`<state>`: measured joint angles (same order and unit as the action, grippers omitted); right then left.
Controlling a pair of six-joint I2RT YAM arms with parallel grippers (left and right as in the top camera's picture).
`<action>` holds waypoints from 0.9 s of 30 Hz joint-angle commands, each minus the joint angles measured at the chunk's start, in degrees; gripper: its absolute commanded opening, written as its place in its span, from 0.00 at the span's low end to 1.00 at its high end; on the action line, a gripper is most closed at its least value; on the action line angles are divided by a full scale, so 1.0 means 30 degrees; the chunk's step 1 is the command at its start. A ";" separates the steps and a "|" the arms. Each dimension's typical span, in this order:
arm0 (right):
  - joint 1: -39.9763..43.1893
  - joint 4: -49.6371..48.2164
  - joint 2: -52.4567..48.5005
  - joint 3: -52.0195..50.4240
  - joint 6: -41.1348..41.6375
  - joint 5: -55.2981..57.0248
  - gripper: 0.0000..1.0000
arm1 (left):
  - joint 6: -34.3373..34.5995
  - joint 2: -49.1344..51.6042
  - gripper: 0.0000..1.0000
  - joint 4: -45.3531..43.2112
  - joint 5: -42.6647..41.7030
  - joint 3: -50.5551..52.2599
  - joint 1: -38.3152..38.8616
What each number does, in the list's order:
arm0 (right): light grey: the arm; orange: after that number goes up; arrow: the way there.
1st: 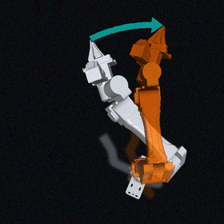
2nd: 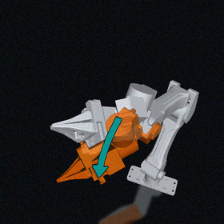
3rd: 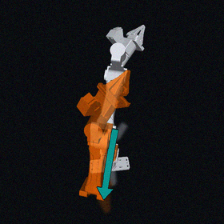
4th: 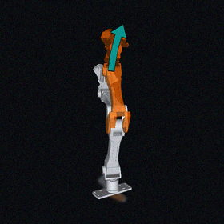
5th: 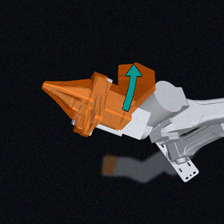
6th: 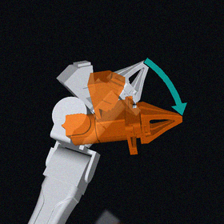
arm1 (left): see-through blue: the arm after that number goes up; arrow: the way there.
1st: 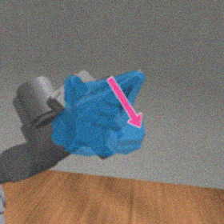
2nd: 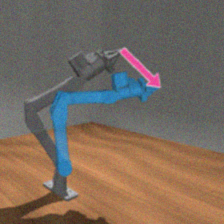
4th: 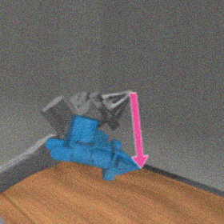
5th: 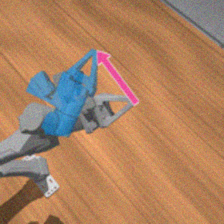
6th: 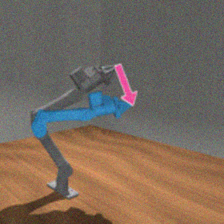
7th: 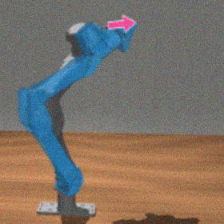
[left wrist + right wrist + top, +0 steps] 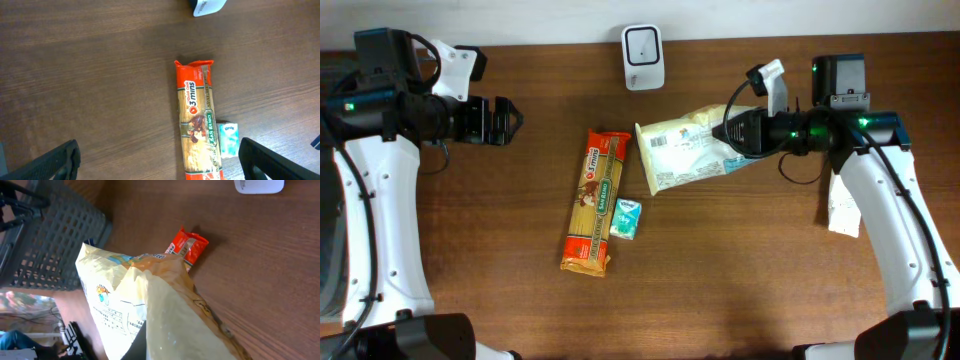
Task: Scan the item barcode
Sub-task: 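Lift the wipe pack and hold it to the barcode scanner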
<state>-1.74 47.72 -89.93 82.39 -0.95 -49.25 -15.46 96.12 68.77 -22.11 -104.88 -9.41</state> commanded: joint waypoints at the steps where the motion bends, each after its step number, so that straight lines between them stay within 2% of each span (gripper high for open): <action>1: 0.0000 -0.0153 0.0488 0.0153 0.0707 -0.0954 0.04 | -0.0306 0.0044 0.99 -0.0036 -0.0204 -0.0051 -0.0044; 3: 0.0000 -0.0153 0.0488 0.0153 0.1457 -0.0947 0.04 | -0.0299 0.0044 0.99 -0.0036 -0.0204 -0.0051 -0.0044; 10: -0.0058 0.0160 0.0488 0.0219 0.1552 0.0080 0.04 | -0.0306 0.0044 0.99 -0.0036 -0.0204 -0.0051 -0.0044; 13: -0.1056 0.0627 0.0393 0.1756 0.2441 0.5151 0.04 | -0.0299 0.0044 0.99 -0.0036 -0.0204 -0.0051 -0.0044; 16: -0.4889 0.1304 -0.1071 0.5814 0.2492 1.6116 0.04 | -0.0299 0.0044 0.99 -0.0036 -0.0204 -0.0051 -0.0044; 18: -0.6295 -0.0015 -0.1902 0.6339 0.2353 2.1143 0.04 | -0.0299 0.0044 0.99 -0.0036 -0.0204 -0.0051 -0.0051; 20: -0.7635 -0.3657 -0.3570 0.6331 -0.1282 2.5616 0.04 | -0.0299 0.0044 0.99 -0.0036 -0.0204 -0.0051 -0.0044; 21: -0.7949 -0.6382 -0.4852 0.6331 -0.4634 2.7103 0.04 | -0.0299 0.0044 0.99 -0.0036 -0.0204 -0.0051 -0.0051; 27: -0.7970 -1.6232 -0.9245 0.6331 -1.4681 2.7139 0.04 | -0.0299 0.0044 0.99 -0.0036 -0.0204 -0.0051 -0.0044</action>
<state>-25.23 7.55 -114.13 100.12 -28.95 29.34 -15.46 96.12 68.58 -22.06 -104.88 -9.41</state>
